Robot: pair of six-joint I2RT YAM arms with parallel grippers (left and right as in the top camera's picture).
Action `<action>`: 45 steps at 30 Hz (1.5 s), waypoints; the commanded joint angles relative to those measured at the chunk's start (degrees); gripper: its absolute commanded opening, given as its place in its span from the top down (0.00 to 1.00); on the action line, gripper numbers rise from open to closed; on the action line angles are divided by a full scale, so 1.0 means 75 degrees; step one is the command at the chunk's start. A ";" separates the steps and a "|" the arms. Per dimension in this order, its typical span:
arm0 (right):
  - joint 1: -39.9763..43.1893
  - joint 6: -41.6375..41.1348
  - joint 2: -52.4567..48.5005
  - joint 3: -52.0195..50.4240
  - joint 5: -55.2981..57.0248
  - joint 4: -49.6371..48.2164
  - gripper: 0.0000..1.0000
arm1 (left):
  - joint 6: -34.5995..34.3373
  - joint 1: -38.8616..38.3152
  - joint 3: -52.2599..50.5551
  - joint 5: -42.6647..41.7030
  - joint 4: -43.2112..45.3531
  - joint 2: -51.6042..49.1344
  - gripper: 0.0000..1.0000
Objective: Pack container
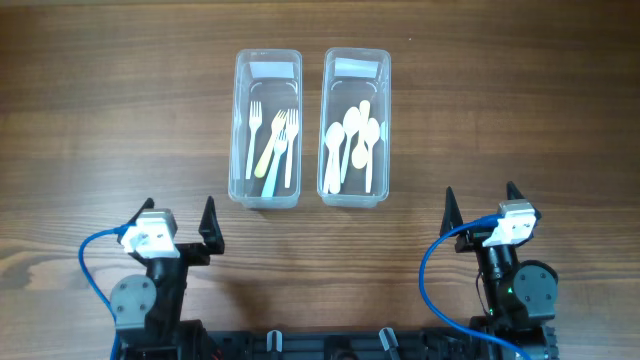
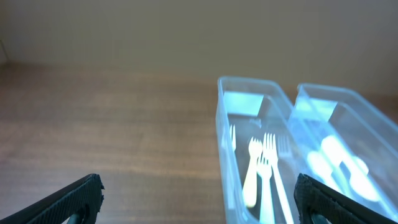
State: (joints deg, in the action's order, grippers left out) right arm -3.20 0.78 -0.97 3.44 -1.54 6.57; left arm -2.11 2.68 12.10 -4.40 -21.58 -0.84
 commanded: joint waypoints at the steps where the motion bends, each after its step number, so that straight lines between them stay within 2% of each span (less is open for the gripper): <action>1: 0.0038 0.0079 0.0096 -0.0041 -0.0152 -0.0041 0.00 | -0.0041 -0.0044 -0.0434 -0.0146 0.0058 0.0085 0.00; 10: 0.0038 0.0079 0.0096 -0.0041 -0.0152 -0.0041 0.00 | 0.0026 -0.0041 -0.0927 -0.0055 0.0685 0.0085 0.00; 45: 0.0038 0.0082 0.0096 -0.0041 -0.0152 -0.0041 0.00 | 0.0020 -0.0044 -0.0930 -0.0064 0.0682 0.0076 0.00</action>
State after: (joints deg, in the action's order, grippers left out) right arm -3.20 0.78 -0.97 3.44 -1.54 6.57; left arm -2.09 2.68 5.93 -4.38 -16.69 -0.84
